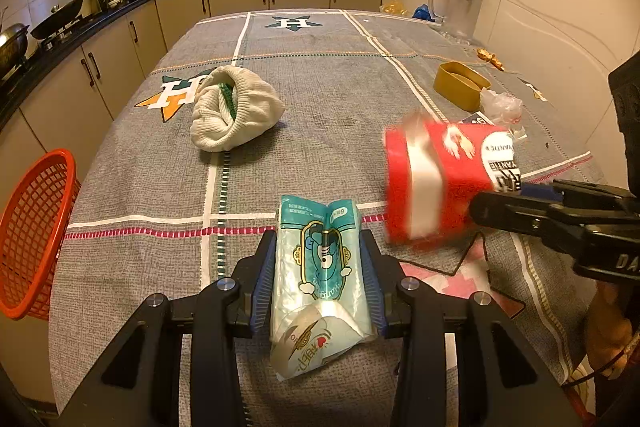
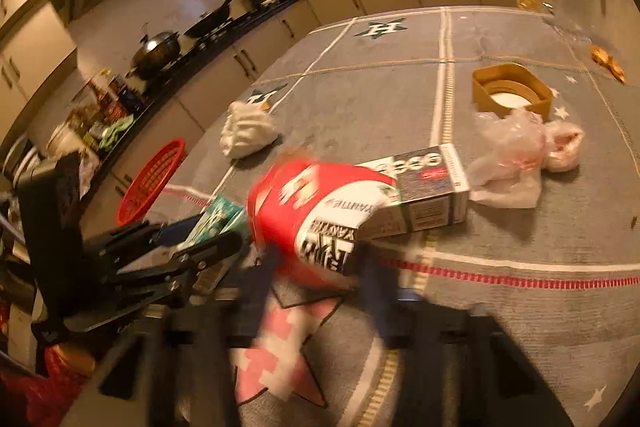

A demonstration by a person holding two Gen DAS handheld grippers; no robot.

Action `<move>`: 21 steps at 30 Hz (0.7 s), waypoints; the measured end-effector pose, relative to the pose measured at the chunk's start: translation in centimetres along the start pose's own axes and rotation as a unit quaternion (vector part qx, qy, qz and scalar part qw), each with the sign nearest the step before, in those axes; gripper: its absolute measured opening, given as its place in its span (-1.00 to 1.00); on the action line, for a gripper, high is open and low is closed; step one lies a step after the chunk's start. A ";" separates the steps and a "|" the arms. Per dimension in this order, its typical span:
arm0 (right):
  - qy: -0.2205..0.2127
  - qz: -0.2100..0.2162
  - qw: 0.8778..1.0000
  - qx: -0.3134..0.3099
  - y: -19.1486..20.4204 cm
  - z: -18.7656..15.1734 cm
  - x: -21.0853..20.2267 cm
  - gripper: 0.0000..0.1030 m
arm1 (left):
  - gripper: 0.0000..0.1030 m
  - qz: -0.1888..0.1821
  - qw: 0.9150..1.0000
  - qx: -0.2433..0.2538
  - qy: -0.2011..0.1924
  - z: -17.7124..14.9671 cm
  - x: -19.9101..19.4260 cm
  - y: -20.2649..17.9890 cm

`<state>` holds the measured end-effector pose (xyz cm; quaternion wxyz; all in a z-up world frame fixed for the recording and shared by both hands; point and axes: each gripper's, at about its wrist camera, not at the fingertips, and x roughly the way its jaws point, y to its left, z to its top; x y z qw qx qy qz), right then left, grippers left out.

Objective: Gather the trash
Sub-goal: 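Lift the teal wipes pack with the left tool while the right tool lifts the red-white carton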

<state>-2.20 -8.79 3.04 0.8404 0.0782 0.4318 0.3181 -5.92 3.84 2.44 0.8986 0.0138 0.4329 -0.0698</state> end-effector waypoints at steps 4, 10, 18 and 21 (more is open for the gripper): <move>-0.016 -0.022 0.999 -0.030 1.6 -0.2 -0.7 -0.85 | -0.25 -0.001 1.000 -0.001 -0.001 0.0 -0.1 0.1; -0.043 -0.039 0.997 -0.054 3.2 -0.1 -2.1 -0.87 | -0.26 -0.003 1.000 -0.004 -0.008 0.0 -0.4 0.3; -0.061 -0.043 0.995 -0.069 4.4 0.4 -3.0 -0.87 | -0.26 0.005 1.000 -0.006 -0.020 0.3 -1.5 0.8; -0.062 -0.042 0.995 -0.063 4.3 0.4 -3.3 -0.87 | -0.26 0.008 1.000 -0.010 -0.023 0.4 -1.7 1.1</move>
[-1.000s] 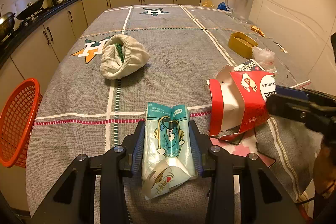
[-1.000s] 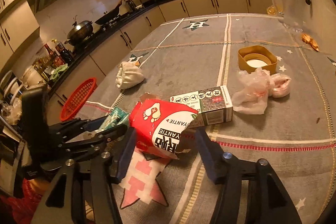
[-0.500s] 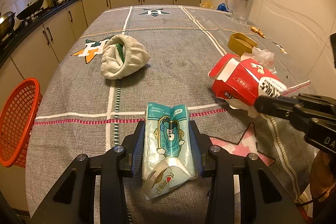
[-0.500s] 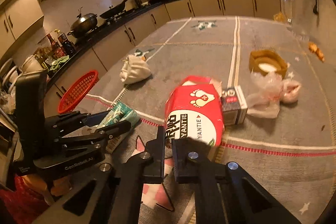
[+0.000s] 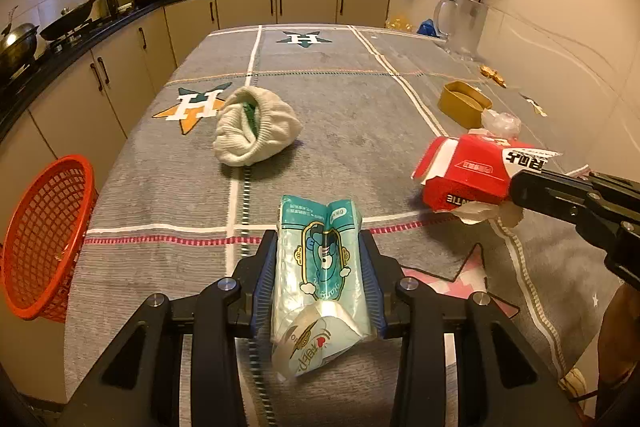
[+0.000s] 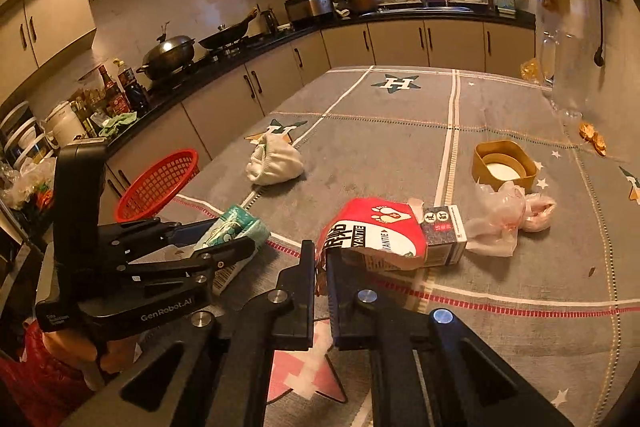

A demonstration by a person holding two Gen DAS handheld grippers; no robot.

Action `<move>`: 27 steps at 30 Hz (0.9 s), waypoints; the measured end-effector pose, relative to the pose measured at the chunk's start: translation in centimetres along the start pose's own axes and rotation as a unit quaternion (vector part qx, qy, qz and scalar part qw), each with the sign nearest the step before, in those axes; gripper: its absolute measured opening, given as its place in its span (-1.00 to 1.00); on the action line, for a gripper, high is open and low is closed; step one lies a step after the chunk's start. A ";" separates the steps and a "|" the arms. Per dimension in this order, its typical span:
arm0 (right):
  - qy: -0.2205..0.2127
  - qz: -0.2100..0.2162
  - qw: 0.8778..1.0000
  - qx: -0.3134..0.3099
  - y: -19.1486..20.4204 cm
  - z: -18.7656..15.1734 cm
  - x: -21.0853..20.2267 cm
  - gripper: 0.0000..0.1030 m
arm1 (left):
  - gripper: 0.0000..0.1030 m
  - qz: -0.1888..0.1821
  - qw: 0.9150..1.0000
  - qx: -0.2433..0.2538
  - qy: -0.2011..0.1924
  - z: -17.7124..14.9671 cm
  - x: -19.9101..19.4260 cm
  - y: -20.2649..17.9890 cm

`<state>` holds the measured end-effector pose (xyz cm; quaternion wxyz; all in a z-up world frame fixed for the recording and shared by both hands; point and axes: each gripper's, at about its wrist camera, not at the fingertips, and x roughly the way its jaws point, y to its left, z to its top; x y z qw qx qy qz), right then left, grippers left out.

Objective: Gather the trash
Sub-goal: 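Lift the teal wipes pack with the left tool while the right tool lifts the red-white carton, then carry the teal wipes pack and red-white carton over the red basket and release both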

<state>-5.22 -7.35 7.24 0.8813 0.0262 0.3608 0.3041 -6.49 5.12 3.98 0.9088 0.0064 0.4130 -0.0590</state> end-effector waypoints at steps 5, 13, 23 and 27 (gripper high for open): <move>-0.005 0.002 1.000 -0.003 0.3 0.3 -0.3 -0.87 | -0.26 0.003 1.000 -0.007 -0.004 0.0 -0.4 0.6; -0.018 0.012 1.000 -0.014 1.5 1.3 -0.8 -0.87 | -0.26 0.013 1.000 -0.023 -0.016 0.2 -1.5 2.2; -0.024 0.044 0.998 -0.042 4.6 3.4 -0.4 -0.87 | -0.26 0.042 0.997 -0.060 -0.038 0.5 -3.5 6.3; -0.022 0.065 0.996 -0.053 6.6 4.7 0.7 -0.87 | -0.26 0.062 0.994 -0.081 -0.047 0.2 -4.7 9.0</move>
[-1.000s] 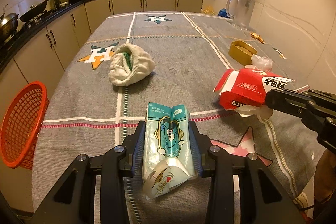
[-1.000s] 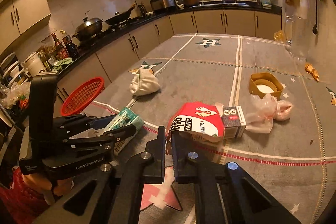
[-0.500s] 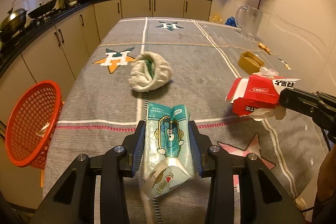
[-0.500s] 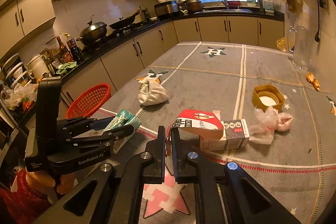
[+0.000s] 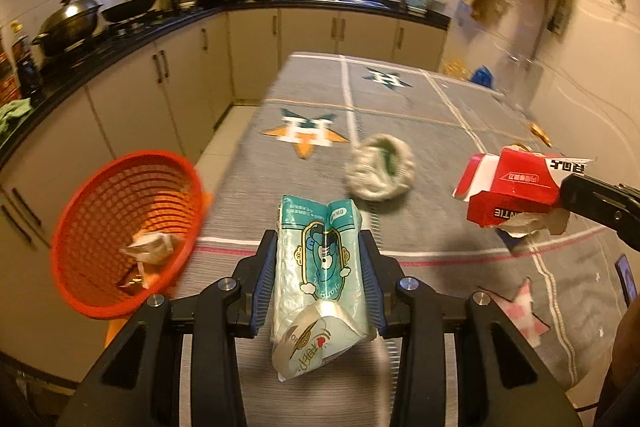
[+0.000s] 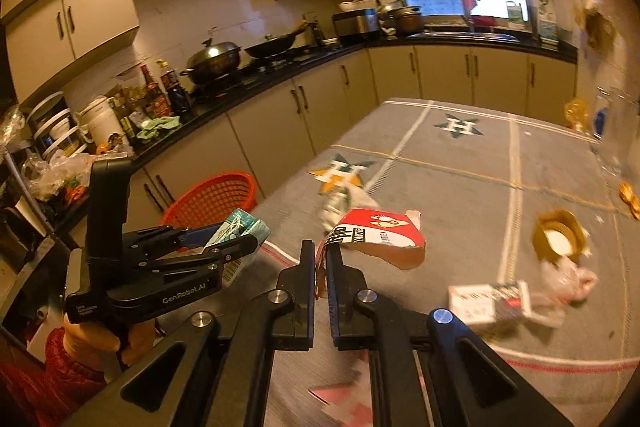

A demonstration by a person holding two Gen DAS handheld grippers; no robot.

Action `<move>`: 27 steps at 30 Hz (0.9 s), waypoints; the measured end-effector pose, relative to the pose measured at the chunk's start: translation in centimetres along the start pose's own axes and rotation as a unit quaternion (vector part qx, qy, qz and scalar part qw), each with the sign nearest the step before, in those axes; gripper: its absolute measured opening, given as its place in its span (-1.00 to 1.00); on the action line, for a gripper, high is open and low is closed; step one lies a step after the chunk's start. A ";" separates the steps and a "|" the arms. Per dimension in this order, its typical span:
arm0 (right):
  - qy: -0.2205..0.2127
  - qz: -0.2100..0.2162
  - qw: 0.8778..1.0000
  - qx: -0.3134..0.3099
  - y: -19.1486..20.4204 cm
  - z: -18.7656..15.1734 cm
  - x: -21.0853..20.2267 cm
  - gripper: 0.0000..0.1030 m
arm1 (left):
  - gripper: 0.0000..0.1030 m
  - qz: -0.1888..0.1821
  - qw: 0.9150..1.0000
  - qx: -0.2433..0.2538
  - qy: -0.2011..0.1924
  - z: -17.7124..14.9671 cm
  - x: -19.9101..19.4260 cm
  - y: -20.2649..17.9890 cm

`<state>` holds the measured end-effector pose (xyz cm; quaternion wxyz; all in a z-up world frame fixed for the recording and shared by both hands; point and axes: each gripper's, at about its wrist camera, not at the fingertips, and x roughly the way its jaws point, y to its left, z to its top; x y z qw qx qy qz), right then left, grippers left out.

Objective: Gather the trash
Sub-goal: 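Carry the teal wipes pack and red-white carton over the red basket and release both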

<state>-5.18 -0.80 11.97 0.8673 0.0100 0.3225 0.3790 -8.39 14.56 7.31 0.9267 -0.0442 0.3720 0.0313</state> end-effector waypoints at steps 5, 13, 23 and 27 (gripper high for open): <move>0.003 0.030 0.999 -0.019 2.8 1.9 1.9 -0.87 | -0.26 0.030 0.999 -0.027 -0.012 0.4 -0.9 3.9; 0.025 0.084 0.995 -0.057 8.8 4.8 6.7 -0.87 | -0.26 0.076 0.993 -0.084 -0.013 0.0 -1.4 11.2; 0.075 0.120 0.987 -0.082 14.6 6.8 15.1 -0.87 | -0.26 0.100 0.987 -0.127 0.010 -0.9 1.3 17.0; 0.107 0.134 0.982 -0.078 15.6 6.9 18.9 -0.86 | -0.23 0.103 0.986 -0.133 0.019 -1.0 2.6 18.2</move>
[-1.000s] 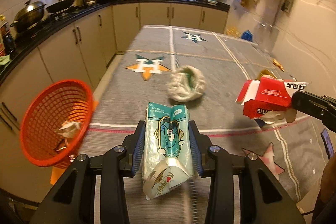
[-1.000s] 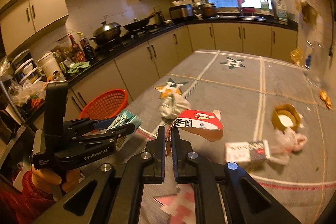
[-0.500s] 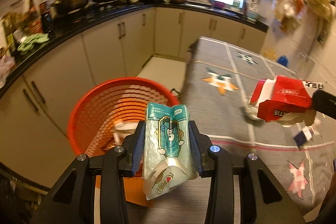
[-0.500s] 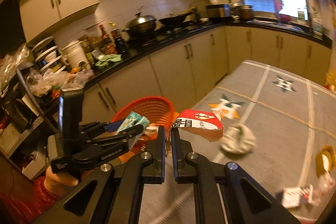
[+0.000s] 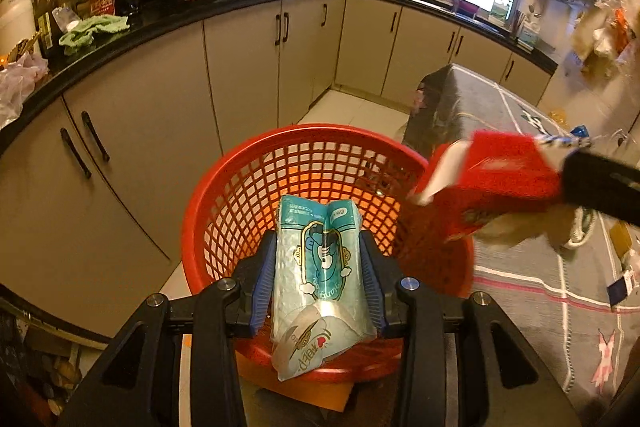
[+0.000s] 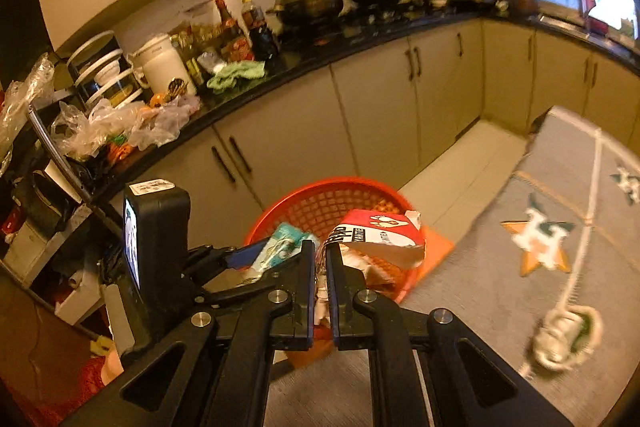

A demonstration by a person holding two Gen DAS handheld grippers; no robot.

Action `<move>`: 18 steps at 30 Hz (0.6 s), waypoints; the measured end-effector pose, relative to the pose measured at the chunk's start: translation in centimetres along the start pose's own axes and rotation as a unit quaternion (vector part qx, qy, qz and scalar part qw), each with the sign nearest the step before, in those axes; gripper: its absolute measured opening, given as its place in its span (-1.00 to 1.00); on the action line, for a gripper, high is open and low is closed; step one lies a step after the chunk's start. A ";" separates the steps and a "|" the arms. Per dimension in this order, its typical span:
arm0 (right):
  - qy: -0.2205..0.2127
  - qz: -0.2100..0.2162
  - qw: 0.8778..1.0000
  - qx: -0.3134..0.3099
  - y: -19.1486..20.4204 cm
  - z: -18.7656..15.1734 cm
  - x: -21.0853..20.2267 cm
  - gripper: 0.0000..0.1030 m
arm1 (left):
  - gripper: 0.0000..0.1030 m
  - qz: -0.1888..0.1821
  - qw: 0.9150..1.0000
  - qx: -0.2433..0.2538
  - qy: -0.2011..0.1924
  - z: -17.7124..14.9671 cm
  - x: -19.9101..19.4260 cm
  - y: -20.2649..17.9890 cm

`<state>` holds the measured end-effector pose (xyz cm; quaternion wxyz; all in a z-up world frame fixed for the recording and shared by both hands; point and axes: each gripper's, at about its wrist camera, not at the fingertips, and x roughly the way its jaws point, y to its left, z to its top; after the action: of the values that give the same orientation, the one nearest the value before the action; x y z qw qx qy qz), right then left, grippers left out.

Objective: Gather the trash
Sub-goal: 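Carry the teal wipes pack and red-white carton over the red basket and release both, then move both open tools back over the table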

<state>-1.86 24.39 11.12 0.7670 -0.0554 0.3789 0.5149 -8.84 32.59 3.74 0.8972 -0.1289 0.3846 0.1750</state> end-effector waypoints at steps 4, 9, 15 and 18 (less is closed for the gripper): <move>0.027 0.003 1.000 0.016 -1.0 0.0 2.3 -0.56 | -0.11 0.007 1.000 -0.008 0.004 0.1 0.8 0.5; 0.018 -0.001 1.000 0.013 -1.6 -0.6 0.6 -0.44 | -0.04 0.006 1.000 -0.012 0.005 0.0 0.6 0.6; -0.011 -0.037 0.999 0.011 -2.2 -2.5 -4.0 -0.20 | 0.31 0.010 1.000 0.004 -0.008 0.0 -0.4 -1.2; -0.026 -0.061 0.998 0.021 -3.0 -4.4 -6.7 -0.19 | 0.31 0.007 1.000 0.007 -0.013 0.1 -1.2 -2.2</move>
<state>-2.87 15.85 11.37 0.8076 -0.0491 0.3656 0.4600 -8.66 30.42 4.85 0.9018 -0.1176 0.3750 0.1799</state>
